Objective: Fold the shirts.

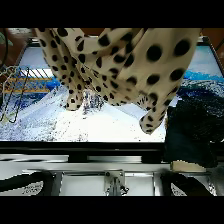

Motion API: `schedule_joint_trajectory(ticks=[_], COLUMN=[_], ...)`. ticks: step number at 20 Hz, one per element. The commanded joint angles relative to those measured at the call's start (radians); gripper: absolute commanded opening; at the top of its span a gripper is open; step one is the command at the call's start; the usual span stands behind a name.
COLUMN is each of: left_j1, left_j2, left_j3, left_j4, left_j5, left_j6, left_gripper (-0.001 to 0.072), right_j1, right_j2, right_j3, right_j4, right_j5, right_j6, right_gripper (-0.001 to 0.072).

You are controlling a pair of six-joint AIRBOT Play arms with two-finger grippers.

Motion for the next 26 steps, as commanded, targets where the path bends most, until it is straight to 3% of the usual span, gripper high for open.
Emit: schedule_joint_trajectory(ticks=[1,4,6,7,11,15,18,22,23,24,25,26], left_j1=[-0.013,-0.006,0.019,0.037,0.135,0.187,0.185,0.186,0.187,0.189,0.196,0.207], left_j2=[-0.042,-0.064,-0.085,-0.091,-0.112,-0.190,-0.256,-0.293,-0.294,-0.294,-0.293,-0.293], left_j3=[0.001,0.000,0.000,0.000,-0.005,-0.005,-0.005,-0.005,-0.005,-0.005,-0.004,-0.003], left_j4=[-0.145,-0.148,-0.121,-0.072,0.045,0.046,0.048,0.098,0.141,0.165,0.172,0.171], left_j5=[0.151,0.040,-0.151,-0.253,-0.537,-0.713,-0.763,-0.769,-0.777,-0.785,-0.795,-0.813], left_j6=[0.000,0.051,0.175,0.187,0.187,0.089,0.089,0.047,0.009,0.007,0.006,0.002], left_gripper=[0.0043,0.0044,0.0044,0.0043,0.0043,0.0043,0.0043,0.0044,0.0049,0.0150,0.0386,0.0531], right_j1=[0.134,0.262,0.310,0.323,0.337,0.460,0.561,0.630,0.628,0.613,0.593,0.562], right_j2=[-0.003,-0.065,-0.135,-0.172,-0.316,-0.496,-0.618,-0.727,-0.744,-0.750,-0.743,-0.729], right_j3=[-0.078,-0.140,-0.149,-0.149,-0.149,-0.149,-0.149,-0.149,-0.149,-0.149,-0.147,-0.139], right_j4=[0.029,-0.077,-0.165,-0.201,-0.104,-0.123,-0.068,-0.127,-0.128,-0.122,-0.119,-0.118], right_j5=[0.111,0.081,0.135,0.170,0.206,0.273,0.251,0.174,0.150,0.124,0.110,0.112], right_j6=[0.038,0.039,0.039,0.045,0.067,-0.020,-0.041,-0.045,-0.026,-0.011,-0.008,0.005], right_gripper=[0.0063,0.0063,0.0063,0.0063,0.0063,0.0064,0.0064,0.0072,0.0195,0.0501,0.0581,0.0582])
